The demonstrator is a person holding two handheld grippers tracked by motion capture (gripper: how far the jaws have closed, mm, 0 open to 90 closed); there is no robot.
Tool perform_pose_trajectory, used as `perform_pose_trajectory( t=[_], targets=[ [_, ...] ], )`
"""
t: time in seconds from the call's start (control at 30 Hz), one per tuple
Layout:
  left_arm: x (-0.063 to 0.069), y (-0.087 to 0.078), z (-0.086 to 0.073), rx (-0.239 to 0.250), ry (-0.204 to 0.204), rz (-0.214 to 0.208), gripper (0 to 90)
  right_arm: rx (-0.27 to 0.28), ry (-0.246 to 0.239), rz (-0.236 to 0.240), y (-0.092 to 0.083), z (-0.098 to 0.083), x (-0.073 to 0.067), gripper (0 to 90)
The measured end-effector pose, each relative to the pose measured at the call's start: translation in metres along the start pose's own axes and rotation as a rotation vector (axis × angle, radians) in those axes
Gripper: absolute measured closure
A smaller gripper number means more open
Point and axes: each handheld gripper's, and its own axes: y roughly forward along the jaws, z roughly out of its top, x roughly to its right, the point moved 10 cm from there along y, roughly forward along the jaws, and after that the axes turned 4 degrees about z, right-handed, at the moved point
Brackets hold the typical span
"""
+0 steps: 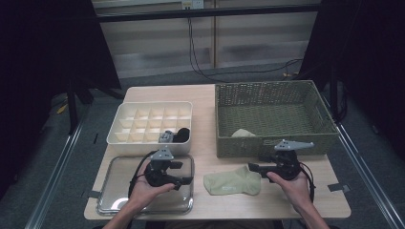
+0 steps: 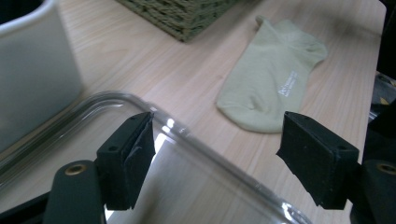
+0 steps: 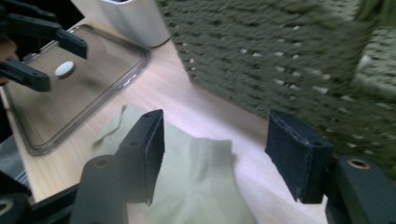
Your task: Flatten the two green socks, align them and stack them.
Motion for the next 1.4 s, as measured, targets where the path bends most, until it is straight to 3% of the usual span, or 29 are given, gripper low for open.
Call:
perform_pose_trajectory(
  t=[0.23,0.5,0.63,0.9,1.03,1.07,1.3,1.4],
  targets=[
    [-0.007,-0.012,-0.006,0.016,-0.008,0.029,25.9,0.019,-0.004,-0.002,-0.006,0.016,0.003,40.2],
    [-0.014,-0.017,-0.005,0.039,-0.025,0.059,20.7,0.031,-0.023,0.000,-0.011,0.048,0.003,41.0],
    [-0.017,-0.018,-0.009,0.030,-0.033,0.073,19.8,0.026,-0.037,-0.008,-0.013,0.069,0.011,40.9],
    [-0.022,-0.021,-0.006,0.037,-0.040,0.082,18.7,-0.001,-0.042,-0.010,-0.010,0.093,0.029,40.8],
    [-0.026,-0.019,-0.008,0.027,-0.042,0.088,18.5,-0.041,-0.051,-0.016,-0.003,0.103,0.041,40.9],
    [-0.027,-0.019,-0.008,0.030,-0.042,0.089,18.4,-0.072,-0.057,-0.017,0.002,0.107,0.047,40.7],
    [-0.029,-0.021,-0.008,0.034,-0.040,0.097,17.9,-0.123,-0.053,-0.030,0.016,0.115,0.061,40.5],
    [-0.030,-0.022,-0.007,0.038,-0.037,0.099,17.8,-0.152,-0.071,-0.070,0.026,0.119,0.070,41.3]
  ],
)
